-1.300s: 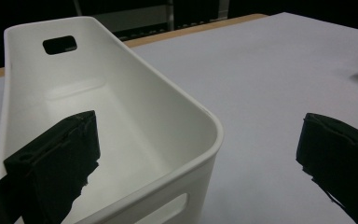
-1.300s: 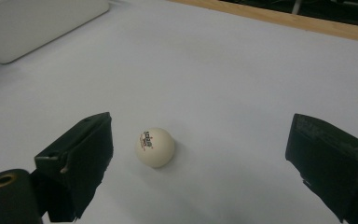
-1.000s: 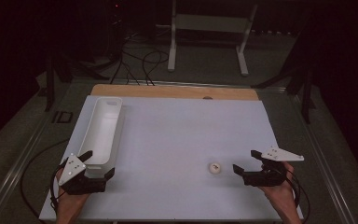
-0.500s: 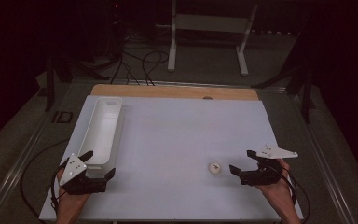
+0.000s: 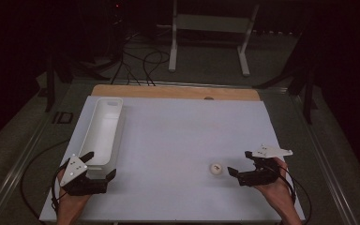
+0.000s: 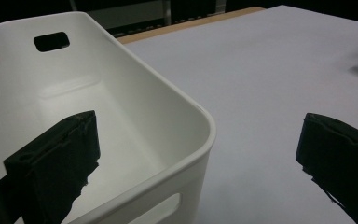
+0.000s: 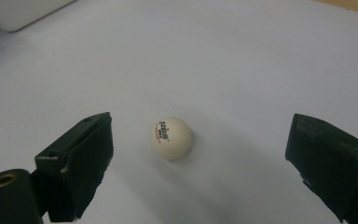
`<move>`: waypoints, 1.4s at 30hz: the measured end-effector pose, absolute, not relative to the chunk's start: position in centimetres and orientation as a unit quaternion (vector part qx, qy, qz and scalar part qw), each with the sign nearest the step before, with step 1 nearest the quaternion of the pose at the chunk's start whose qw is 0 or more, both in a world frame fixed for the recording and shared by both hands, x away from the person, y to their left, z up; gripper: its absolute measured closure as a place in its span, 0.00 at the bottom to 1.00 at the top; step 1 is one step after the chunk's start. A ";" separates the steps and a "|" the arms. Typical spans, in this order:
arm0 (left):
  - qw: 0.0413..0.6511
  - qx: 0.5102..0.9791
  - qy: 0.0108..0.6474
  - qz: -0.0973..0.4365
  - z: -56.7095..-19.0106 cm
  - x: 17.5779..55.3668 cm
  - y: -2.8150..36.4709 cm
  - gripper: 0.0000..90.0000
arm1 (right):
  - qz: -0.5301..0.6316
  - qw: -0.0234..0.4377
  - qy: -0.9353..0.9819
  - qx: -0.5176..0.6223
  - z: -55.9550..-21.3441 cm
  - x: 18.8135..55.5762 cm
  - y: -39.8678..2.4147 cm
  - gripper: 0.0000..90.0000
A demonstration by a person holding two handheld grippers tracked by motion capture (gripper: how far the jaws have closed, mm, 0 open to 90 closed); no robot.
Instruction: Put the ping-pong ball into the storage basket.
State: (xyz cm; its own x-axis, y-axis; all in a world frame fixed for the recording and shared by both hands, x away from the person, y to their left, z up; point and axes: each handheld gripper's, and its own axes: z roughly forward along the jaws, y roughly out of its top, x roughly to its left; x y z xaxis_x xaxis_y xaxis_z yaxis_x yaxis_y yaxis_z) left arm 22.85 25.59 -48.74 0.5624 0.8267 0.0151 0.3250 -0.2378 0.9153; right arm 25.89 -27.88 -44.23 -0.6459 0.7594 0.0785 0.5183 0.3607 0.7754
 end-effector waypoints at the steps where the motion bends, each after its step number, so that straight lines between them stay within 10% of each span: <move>1: 0.480 0.742 0.388 0.261 -48.7 22.9 25.6 0.00 | 0.405 0.147 0.812 0.394 -44.2 25.9 -27.8 0.08; 42: 0.479 0.743 0.388 0.261 -48.8 22.9 25.6 0.00 | 0.354 0.133 0.849 0.369 -43.9 27.2 -25.2 0.08</move>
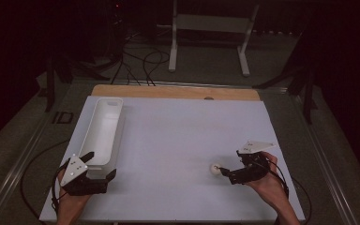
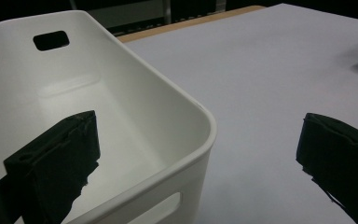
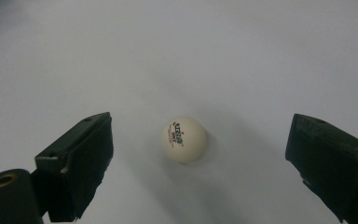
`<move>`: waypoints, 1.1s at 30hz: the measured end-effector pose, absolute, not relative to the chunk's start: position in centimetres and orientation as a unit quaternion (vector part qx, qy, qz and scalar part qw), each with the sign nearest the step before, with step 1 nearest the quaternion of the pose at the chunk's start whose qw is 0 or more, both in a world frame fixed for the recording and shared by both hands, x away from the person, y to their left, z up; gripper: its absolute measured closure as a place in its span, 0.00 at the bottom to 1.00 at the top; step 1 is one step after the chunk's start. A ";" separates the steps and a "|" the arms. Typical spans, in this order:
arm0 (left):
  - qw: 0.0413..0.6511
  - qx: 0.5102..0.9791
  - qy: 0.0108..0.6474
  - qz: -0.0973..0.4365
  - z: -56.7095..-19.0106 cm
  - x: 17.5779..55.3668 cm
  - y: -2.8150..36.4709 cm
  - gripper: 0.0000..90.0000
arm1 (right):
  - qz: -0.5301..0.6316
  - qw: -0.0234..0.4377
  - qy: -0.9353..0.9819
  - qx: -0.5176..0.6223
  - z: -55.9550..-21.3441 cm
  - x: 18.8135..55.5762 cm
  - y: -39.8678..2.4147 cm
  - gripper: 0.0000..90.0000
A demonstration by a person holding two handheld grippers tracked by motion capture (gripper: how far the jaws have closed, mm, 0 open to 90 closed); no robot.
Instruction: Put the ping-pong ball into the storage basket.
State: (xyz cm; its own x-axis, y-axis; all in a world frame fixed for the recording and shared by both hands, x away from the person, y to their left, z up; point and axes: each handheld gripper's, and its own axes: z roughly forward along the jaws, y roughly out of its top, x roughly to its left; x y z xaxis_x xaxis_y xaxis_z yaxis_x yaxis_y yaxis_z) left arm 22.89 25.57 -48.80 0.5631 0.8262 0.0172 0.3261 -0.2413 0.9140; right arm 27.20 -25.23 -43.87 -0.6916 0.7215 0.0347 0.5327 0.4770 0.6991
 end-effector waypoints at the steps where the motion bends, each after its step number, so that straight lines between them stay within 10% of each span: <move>1: 0.478 0.743 0.387 0.261 -48.8 22.9 25.6 0.00 | 0.352 0.134 0.850 0.368 -43.9 27.2 -25.2 0.08; 33: 0.477 0.745 0.385 0.263 -48.8 22.9 25.6 0.00 | 0.319 0.115 0.870 0.357 -44.3 27.6 -23.9 0.08</move>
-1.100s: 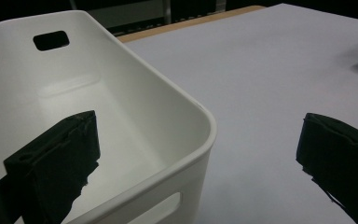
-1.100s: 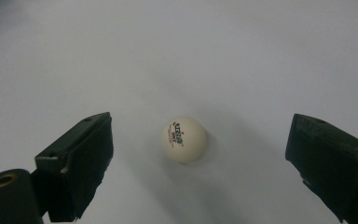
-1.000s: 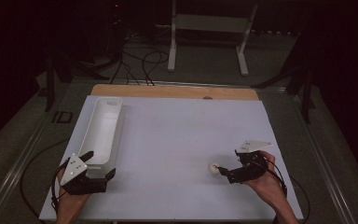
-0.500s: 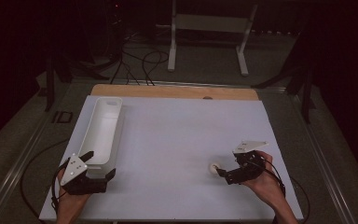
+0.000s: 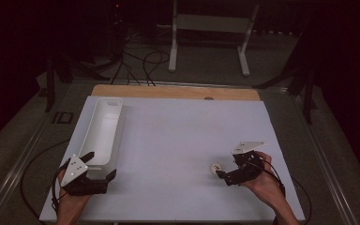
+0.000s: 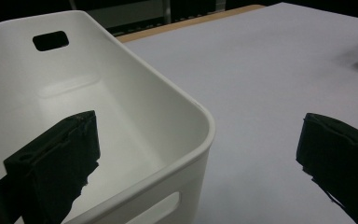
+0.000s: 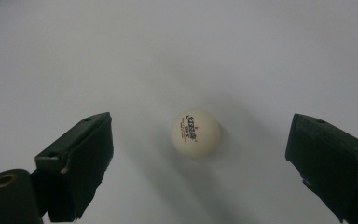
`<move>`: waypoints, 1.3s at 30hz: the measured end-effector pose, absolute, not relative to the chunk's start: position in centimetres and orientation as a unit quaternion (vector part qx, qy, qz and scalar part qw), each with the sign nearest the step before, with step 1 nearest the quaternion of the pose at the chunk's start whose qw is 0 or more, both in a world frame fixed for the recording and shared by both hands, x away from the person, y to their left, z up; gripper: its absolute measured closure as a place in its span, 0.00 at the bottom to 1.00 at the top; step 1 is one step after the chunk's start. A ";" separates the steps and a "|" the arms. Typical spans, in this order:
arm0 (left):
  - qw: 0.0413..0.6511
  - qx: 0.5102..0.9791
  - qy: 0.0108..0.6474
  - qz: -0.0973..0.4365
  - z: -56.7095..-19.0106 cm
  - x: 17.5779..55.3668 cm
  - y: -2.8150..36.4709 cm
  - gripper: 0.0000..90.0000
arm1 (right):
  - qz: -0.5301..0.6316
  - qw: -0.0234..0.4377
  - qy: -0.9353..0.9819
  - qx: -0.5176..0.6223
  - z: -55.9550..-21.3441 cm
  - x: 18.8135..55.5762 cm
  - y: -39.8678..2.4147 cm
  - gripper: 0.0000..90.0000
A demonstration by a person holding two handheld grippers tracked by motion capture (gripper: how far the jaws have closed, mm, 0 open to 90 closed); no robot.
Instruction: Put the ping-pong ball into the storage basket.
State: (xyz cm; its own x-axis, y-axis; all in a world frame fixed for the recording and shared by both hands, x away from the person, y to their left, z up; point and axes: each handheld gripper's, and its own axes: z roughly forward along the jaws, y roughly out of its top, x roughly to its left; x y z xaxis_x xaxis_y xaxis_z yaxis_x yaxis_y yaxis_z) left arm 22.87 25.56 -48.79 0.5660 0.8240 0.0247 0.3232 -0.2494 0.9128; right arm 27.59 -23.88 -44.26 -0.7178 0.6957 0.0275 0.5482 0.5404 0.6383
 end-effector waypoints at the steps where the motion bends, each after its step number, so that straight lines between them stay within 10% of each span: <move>1: 0.477 0.745 0.385 0.263 -48.8 22.9 25.6 0.00 | 0.320 0.114 0.869 0.359 -44.3 27.6 -23.8 0.08; 39: 0.477 0.746 0.384 0.262 -48.8 22.8 25.5 0.00 | 0.288 0.105 0.884 0.353 -45.2 28.3 -22.6 0.08</move>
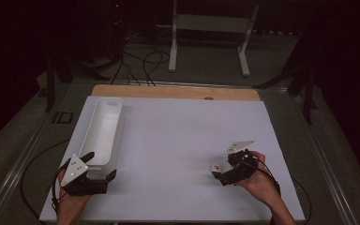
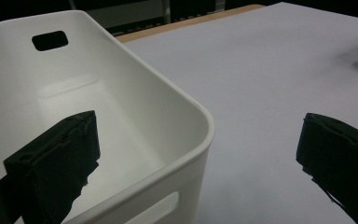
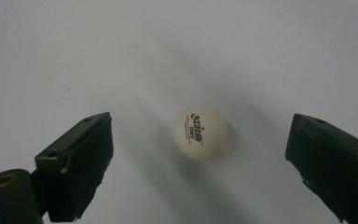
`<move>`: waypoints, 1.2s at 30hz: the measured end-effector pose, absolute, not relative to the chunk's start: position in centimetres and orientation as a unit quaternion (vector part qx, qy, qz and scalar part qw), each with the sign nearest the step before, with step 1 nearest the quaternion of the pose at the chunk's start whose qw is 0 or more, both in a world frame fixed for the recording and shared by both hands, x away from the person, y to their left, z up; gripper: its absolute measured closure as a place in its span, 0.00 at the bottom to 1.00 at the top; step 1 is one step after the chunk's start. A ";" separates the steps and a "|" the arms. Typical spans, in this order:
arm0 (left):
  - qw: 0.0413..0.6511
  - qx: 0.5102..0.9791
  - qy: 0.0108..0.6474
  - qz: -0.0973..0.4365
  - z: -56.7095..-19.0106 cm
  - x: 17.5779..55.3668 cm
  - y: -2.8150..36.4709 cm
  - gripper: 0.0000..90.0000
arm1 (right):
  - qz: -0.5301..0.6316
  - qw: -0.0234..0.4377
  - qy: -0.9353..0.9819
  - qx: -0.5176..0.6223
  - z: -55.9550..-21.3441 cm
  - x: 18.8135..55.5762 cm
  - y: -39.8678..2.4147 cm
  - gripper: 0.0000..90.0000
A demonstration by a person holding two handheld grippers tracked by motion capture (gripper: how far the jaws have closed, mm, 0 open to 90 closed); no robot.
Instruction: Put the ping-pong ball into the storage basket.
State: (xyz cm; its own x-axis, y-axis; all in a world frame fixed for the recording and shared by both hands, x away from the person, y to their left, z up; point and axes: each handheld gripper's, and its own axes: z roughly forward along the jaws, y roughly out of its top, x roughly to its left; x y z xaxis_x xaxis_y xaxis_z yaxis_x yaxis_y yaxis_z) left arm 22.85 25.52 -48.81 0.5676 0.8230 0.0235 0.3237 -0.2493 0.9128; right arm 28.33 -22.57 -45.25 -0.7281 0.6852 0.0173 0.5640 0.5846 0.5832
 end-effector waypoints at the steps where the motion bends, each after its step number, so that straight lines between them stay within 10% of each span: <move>1: 0.477 0.746 0.385 0.262 -48.8 22.9 25.5 0.00 | 0.286 0.106 0.885 0.351 -45.3 28.4 -22.6 0.08; 36: 0.476 0.746 0.385 0.263 -48.8 22.8 25.6 0.00 | 0.244 0.097 0.897 0.356 -47.0 29.4 -21.9 0.10</move>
State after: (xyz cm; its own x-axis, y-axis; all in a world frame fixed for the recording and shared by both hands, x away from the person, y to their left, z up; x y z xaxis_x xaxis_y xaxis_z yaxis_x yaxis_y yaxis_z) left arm 22.83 25.58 -48.82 0.5653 0.8244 0.0262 0.3241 -0.2512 0.9121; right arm 29.38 -21.85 -46.97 -0.7272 0.6864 0.0009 0.5921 0.6266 0.5069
